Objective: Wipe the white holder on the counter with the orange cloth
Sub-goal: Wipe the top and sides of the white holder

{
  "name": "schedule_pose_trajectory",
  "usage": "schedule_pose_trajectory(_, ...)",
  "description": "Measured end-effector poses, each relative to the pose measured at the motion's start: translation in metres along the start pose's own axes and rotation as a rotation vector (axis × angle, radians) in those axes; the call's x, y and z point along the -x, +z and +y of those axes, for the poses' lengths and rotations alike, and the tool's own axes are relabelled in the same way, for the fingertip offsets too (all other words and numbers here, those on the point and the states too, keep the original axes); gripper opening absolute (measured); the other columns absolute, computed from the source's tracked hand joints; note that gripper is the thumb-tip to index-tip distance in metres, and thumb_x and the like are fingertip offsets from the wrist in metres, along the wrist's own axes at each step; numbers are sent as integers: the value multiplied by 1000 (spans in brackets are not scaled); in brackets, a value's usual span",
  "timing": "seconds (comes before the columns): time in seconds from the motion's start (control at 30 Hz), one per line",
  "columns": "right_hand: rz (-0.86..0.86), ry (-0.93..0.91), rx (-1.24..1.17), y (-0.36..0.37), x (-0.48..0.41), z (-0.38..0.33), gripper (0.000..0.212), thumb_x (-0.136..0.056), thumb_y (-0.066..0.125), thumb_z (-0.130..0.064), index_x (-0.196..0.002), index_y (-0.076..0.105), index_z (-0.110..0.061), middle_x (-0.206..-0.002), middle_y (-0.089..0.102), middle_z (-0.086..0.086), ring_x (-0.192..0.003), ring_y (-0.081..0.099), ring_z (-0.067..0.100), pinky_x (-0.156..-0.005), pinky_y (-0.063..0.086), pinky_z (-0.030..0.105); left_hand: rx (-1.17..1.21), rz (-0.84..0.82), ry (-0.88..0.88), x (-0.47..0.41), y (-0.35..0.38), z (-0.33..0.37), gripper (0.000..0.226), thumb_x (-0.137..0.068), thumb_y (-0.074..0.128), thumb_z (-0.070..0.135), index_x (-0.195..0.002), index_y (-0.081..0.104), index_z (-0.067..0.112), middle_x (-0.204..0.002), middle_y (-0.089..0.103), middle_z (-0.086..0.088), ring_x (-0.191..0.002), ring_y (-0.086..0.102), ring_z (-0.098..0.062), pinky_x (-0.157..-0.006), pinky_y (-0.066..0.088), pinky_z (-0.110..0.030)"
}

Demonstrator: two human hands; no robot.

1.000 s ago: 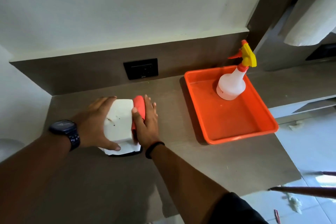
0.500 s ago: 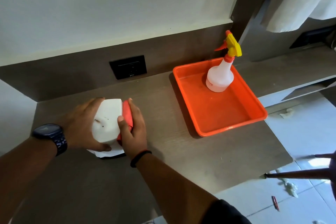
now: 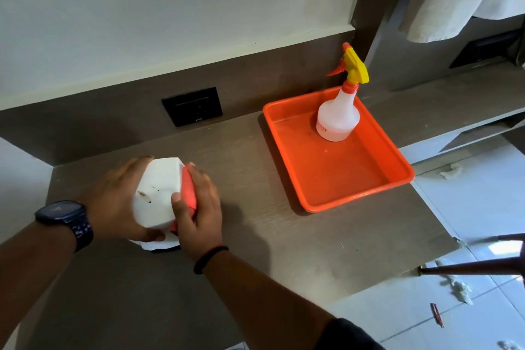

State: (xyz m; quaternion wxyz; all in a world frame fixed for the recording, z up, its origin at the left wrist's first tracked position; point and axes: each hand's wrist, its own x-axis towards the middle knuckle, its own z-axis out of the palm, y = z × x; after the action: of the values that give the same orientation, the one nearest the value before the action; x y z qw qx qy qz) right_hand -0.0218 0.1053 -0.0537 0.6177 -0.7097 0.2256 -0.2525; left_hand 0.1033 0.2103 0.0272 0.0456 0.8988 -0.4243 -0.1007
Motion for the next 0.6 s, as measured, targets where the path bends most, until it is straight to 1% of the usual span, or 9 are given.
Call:
schedule_pose_trajectory(0.07, -10, -35, 15, 1, -16, -5, 56, -91, 41, -54, -144, 35, -35, -149, 46, -5, -135, 35, 1, -113, 35, 45, -6, -3, -5, 0, -2, 0, 138, -22, 75, 76, -137, 27, 18, -135, 46, -11, -117, 48, -34, -92, 46, -49)
schedule_pose_trajectory(0.1, -21, -12, 9, 2, -23, -8, 58, -90, 39, -55, -144, 36, -34, -149, 46, -2, -134, 36, 3, -113, 35, 45, -11, -2, 2, -1, -2, -1, 136, -22, 74, 76, -137, 27, 19, -134, 46, -10, -116, 49, -34, -91, 46, -49)
schedule_pose_trajectory(0.17, -57, 64, -14, 2, -36, -11, 61, -89, 36, -58, -144, 36, -34, -149, 46, -1, -136, 38, 9, -115, 35, 45, -21, 1, 8, -1, -1, 0, 134, -25, 71, 78, -136, 27, 19, -134, 46, -12, -116, 48, -35, -92, 45, -50)
schedule_pose_trajectory(0.27, -62, 151, -51, 3, -39, -3, 59, -89, 39, -53, -144, 38, -31, -148, 48, 2, -135, 43, 21, -114, 35, 50, -19, -15, -8, -1, 0, 2, 138, -25, 69, 79, -139, 25, 15, -139, 42, -14, -123, 43, -36, -98, 41, -52)
schedule_pose_trajectory(0.3, -54, 171, -59, 3, -35, 0, 59, -90, 40, -51, -145, 38, -31, -148, 48, 3, -135, 43, 22, -114, 35, 51, -16, -24, -17, -1, -1, 2, 140, -25, 69, 79, -140, 25, 14, -141, 40, -15, -125, 41, -36, -101, 39, -52)
schedule_pose_trajectory(0.37, -9, 198, -73, 3, -19, 6, 57, -89, 44, -48, -144, 37, -34, -149, 47, -1, -135, 42, 18, -113, 36, 50, -13, -33, -27, -1, -2, 4, 140, -25, 70, 77, -141, 24, 13, -142, 40, -14, -127, 39, -35, -103, 37, -51)
schedule_pose_trajectory(0.43, 36, 178, -91, 4, 1, 8, 54, -89, 47, -50, -142, 36, -41, -148, 46, -8, -134, 42, 12, -112, 38, 49, -7, -32, -29, 0, -2, 4, 139, -25, 72, 75, -141, 25, 14, -142, 41, -12, -125, 41, -34, -101, 39, -50)
schedule_pose_trajectory(0.47, 46, 154, -103, 4, 6, 7, 53, -89, 47, -50, -141, 37, -41, -148, 46, -8, -134, 42, 11, -111, 40, 50, -1, -28, -28, 0, -2, 5, 138, -25, 72, 75, -140, 25, 15, -141, 41, -12, -125, 42, -34, -101, 40, -49)
schedule_pose_trajectory(0.6, 47, 50, -113, 3, -17, -8, 57, -88, 43, -50, -141, 44, -29, -144, 52, 0, -132, 47, 18, -109, 41, 51, -17, -17, -25, 0, 2, 2, 142, -25, 67, 79, -141, 25, 11, -144, 39, -14, -128, 39, -34, -105, 36, -48)
